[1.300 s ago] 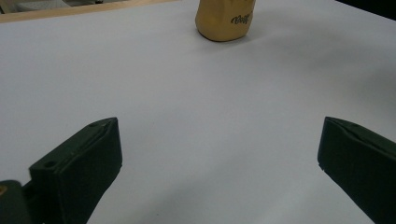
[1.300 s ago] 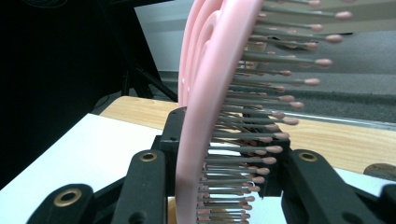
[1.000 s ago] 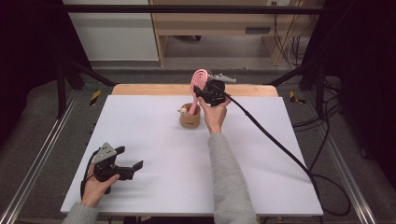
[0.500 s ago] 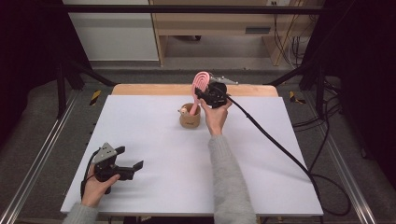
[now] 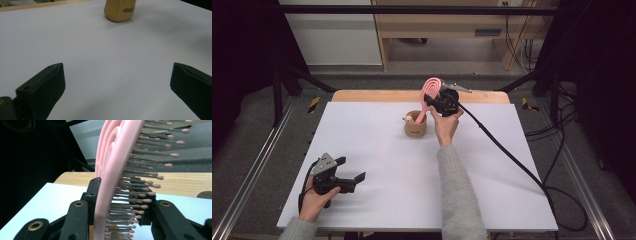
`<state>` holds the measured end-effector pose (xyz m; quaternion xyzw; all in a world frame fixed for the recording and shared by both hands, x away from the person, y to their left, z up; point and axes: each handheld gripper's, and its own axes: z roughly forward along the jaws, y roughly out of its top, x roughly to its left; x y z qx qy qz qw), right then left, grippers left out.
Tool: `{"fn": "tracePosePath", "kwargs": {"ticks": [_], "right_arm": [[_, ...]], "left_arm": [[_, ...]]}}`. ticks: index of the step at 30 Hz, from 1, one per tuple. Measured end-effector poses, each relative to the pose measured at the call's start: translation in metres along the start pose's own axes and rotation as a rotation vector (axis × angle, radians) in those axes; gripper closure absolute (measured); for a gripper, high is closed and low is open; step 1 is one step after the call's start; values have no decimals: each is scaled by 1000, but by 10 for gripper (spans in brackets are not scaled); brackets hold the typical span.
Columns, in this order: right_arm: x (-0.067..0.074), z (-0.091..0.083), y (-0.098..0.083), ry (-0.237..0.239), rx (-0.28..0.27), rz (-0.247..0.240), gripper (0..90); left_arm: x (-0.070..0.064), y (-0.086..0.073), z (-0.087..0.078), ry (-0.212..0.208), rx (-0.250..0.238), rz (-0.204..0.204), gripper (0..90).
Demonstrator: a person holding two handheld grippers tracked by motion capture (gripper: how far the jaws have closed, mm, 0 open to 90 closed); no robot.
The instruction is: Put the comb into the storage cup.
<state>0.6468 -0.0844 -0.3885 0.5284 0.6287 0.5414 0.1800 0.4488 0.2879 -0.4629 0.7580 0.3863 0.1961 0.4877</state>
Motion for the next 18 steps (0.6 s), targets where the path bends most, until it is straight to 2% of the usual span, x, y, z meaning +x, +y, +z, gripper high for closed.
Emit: {"fn": "tracePosePath", "kwargs": {"ticks": [18], "right_arm": [[-14,-4,-3,-4,3,42,613]], "left_arm": [[0,0,0,-2,3,2,0]]}}
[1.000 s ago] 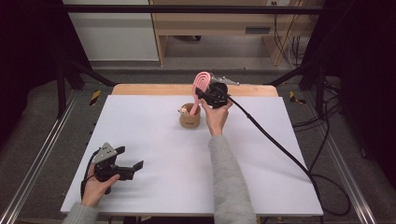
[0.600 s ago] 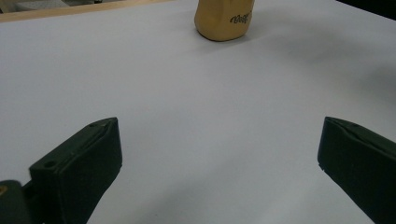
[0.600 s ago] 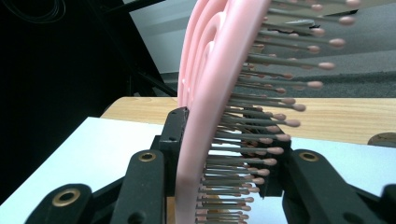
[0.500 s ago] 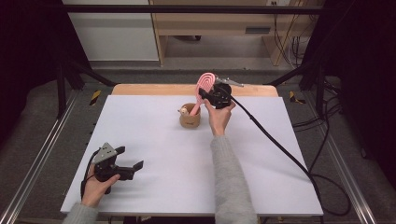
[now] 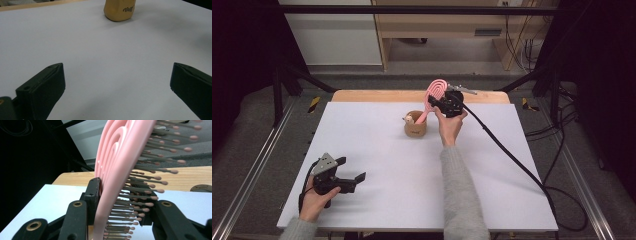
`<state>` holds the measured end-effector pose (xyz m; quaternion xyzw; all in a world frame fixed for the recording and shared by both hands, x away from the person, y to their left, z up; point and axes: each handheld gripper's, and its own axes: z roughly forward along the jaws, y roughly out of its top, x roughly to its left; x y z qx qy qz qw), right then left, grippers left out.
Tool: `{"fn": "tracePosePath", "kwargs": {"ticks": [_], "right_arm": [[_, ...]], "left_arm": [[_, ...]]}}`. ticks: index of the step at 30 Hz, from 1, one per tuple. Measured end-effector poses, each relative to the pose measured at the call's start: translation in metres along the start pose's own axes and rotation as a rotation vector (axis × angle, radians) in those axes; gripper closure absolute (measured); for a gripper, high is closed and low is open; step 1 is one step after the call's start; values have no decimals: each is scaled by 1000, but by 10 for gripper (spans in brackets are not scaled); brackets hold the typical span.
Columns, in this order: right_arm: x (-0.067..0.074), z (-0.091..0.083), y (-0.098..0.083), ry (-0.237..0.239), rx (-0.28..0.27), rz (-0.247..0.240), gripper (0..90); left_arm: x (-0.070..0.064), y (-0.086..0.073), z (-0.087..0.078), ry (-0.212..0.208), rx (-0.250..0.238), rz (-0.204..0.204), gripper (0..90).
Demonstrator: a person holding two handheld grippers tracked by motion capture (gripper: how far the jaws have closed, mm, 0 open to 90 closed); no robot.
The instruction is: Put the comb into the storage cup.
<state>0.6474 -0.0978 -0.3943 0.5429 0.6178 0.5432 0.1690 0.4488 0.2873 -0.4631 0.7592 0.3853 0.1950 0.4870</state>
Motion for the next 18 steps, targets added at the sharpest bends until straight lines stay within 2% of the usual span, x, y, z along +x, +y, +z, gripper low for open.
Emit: {"fn": "tracePosePath", "kwargs": {"ticks": [12,18], "right_arm": [[-1,0,-1,-15,6,-24,577],[-4,-3,0,-44,2,-58,430]], "left_arm": [[0,0,0,0,2,2,0],[-1,0,1,-1,4,3,0]]}}
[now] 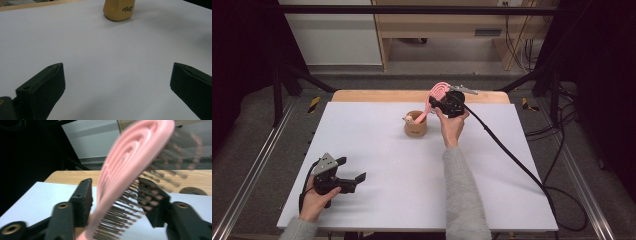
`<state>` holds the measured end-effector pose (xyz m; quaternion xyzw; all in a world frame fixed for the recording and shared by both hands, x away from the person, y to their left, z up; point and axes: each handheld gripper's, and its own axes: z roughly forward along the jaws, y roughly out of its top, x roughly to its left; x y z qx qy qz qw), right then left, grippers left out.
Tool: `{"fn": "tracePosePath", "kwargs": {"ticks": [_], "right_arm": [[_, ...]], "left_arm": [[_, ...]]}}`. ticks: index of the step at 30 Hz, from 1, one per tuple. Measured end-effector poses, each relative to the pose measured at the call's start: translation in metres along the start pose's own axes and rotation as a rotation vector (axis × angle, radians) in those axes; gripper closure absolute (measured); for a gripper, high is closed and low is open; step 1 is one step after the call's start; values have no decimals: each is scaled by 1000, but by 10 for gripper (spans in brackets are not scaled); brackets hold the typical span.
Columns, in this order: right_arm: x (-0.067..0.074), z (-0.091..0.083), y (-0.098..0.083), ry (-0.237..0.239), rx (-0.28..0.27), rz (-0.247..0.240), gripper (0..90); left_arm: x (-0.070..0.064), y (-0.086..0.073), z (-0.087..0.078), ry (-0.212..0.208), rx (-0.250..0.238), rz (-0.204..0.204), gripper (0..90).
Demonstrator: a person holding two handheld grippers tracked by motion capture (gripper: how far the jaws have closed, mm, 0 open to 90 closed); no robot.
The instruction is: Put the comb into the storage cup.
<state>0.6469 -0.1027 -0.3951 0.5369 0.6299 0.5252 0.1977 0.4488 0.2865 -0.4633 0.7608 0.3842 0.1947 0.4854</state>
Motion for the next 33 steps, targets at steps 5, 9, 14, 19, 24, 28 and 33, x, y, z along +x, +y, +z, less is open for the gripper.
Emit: {"fn": "tracePosePath", "kwargs": {"ticks": [5,9,14,19,24,28,33], "right_arm": [[1,-2,-1,-17,-1,-60,297],[2,-4,-1,-22,-6,-87,190],[4,-8,-1,-24,-2,-117,91],[7,-16,0,-17,7,-144,36],[7,-28,1,-1,-3,-158,27],[5,-41,2,14,-9,-153,7],[2,-58,0,43,-3,-183,4]], "left_arm": [[0,0,0,-1,0,-1,0],[0,0,0,0,0,1,0],[-1,0,1,-1,1,1,0],[-1,0,1,1,1,0,0],[0,0,1,1,2,1,0],[-1,0,1,0,2,3,0],[-1,0,2,-1,5,3,0]]}}
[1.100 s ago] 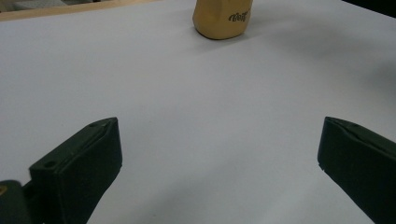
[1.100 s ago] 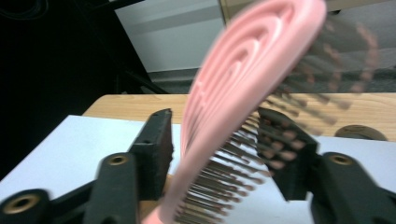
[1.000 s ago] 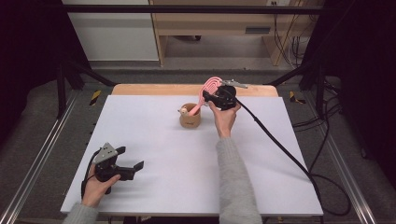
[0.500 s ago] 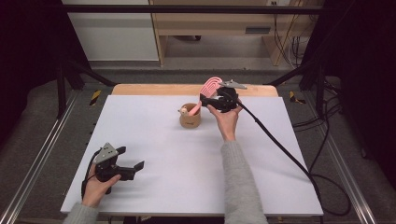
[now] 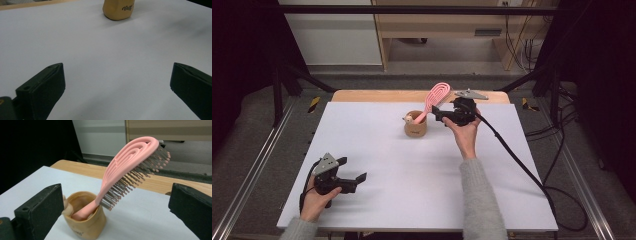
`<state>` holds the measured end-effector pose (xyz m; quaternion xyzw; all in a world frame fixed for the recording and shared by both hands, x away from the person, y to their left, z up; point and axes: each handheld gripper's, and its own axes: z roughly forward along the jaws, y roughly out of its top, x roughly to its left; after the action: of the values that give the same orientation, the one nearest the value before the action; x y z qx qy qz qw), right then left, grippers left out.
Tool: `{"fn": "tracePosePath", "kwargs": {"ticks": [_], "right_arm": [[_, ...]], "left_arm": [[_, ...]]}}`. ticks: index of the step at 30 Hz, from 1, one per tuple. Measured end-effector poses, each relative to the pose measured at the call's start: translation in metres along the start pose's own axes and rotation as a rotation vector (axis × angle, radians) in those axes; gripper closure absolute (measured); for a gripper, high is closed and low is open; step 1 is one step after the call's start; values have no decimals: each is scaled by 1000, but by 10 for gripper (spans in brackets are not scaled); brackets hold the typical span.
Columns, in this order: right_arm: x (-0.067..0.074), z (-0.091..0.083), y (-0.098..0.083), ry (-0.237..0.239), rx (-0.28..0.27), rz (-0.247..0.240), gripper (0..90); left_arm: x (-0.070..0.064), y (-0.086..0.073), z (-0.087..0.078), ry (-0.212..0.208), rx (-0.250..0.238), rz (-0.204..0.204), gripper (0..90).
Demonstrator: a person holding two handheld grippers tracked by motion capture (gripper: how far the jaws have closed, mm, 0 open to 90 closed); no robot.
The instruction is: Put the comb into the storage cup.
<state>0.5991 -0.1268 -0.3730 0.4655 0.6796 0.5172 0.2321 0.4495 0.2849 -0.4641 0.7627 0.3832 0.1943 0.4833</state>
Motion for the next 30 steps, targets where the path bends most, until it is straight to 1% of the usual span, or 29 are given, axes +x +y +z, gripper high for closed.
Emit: {"fn": "tracePosePath", "kwargs": {"ticks": [2,3,7,15,17,22,30], "right_arm": [[0,-10,-1,17,-10,-4,4],[0,-12,-1,18,-11,-6,5],[-1,-26,-3,55,-33,-13,4],[-2,-50,-7,113,-46,-60,4],[-2,-55,-9,126,-48,-65,4],[-2,-68,-15,163,-45,-96,4],[-2,-84,-30,206,-31,-119,4]], "left_arm": [[0,0,0,0,0,2,0],[0,0,0,0,2,3,0],[0,0,0,0,4,3,0],[-1,0,0,-3,1,5,0],[-1,0,0,-3,0,6,0],[-1,0,0,-3,-1,8,0],[-1,0,0,-3,0,8,0]]}}
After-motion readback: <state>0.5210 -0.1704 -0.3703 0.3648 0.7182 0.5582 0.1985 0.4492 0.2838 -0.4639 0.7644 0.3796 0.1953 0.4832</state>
